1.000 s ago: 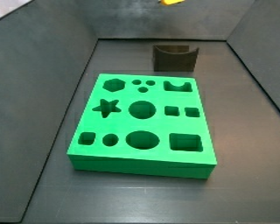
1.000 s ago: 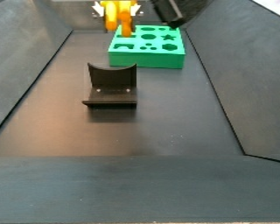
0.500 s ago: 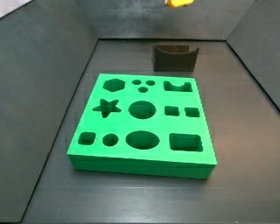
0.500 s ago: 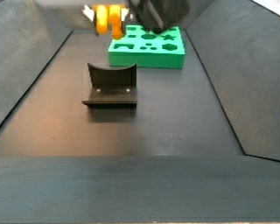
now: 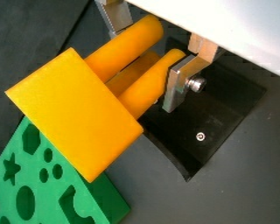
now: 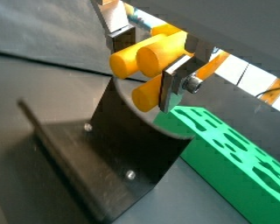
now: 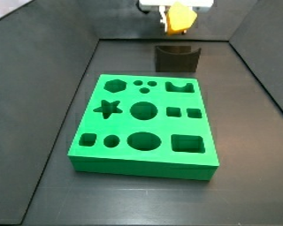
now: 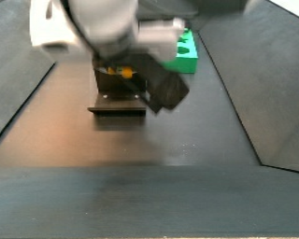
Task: Pick up the 3 prong object. Move up. Place the 3 prong object on the fixture. Regrasp the 3 prong object. Move to above the board. Insert the 3 prong object.
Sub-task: Place the 3 prong object on the fixture.
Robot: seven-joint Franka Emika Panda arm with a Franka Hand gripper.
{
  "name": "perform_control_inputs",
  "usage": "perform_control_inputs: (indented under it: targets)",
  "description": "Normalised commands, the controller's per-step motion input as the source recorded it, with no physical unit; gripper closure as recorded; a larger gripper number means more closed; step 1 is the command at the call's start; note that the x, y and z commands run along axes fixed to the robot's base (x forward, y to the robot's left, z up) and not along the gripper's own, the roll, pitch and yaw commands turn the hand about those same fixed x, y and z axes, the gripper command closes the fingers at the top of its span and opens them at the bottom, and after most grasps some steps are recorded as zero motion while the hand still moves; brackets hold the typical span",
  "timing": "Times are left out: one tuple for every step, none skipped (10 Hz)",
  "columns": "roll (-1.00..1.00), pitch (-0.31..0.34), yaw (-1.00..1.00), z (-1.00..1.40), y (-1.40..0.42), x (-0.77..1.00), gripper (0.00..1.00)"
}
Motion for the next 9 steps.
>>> perform_control_inputs:
  targets:
    - [-0.57, 0.075, -0.13, -1.0, 0.1, 0.16, 1.0]
    - [-0.4, 0.068, -0.13, -1.0, 0.11, 0.17, 1.0]
    - [-0.26, 0.062, -0.12, -1.0, 0.11, 0.18, 1.0]
    - [-0.2, 0.046, -0.12, -1.0, 0.11, 0.19, 1.0]
    - [-0.18, 0.024, -0.12, -0.78, 0.1, 0.15, 1.0]
    - [-0.16, 0.019, -0.11, -0.61, 0.08, 0.12, 1.0]
    - [-0.14, 0.018, -0.1, -0.48, 0.05, 0.1, 1.0]
    - [-0.11, 0.003, -0.09, -0.4, 0.03, 0.08, 1.0]
    - [0.0, 0.0, 0.0, -0.17, -0.5, 0.0, 1.0]
